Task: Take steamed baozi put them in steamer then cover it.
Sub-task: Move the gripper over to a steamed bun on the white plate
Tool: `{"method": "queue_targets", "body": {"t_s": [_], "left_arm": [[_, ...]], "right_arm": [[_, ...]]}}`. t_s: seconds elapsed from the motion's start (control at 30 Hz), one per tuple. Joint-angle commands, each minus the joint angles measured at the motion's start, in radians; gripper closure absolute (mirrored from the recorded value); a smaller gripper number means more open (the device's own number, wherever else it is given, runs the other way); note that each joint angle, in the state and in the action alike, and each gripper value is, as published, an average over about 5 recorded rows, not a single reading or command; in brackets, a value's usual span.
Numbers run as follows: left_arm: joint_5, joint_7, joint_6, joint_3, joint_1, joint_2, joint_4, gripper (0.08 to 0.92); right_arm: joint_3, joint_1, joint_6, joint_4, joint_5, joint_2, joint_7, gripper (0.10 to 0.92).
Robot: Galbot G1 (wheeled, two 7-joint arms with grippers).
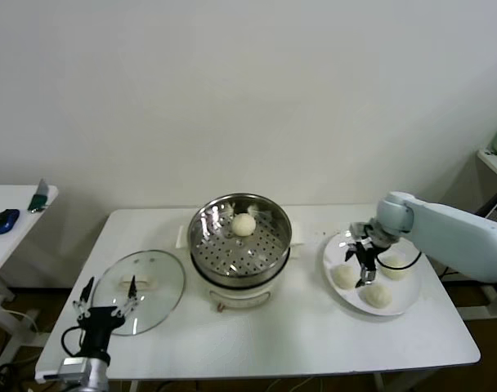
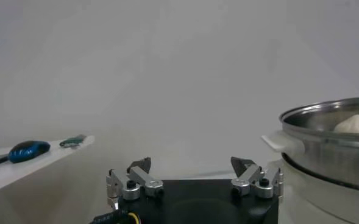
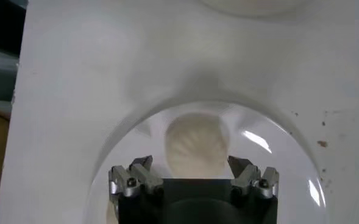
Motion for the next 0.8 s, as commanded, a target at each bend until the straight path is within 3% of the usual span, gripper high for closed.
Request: {"method": "queue_targets", "body": {"t_s": [0.03,0.47,0.8], "left_arm": [[0.000,0.000,-0.002,0.000,-0.001,0.002,0.007,0.177],[0.003,0.000,-0.001,0.001,-0.007,0.002,0.017,0.177],[0.009,-0.001,-0.001,0.002,-0.007,-0.001,0.016,0.177]], "right_arm": [[0.063,-0.073,0.017,-0.099,-0.049,0.051,-0.001,0.203],[0.079,-0.087,0.039,-0.135,-0.068,0.081,-0.019,0.205],[0.082,-0.078,0.040,-0.127,-0.058,0.078,-0.023,0.289]]}}
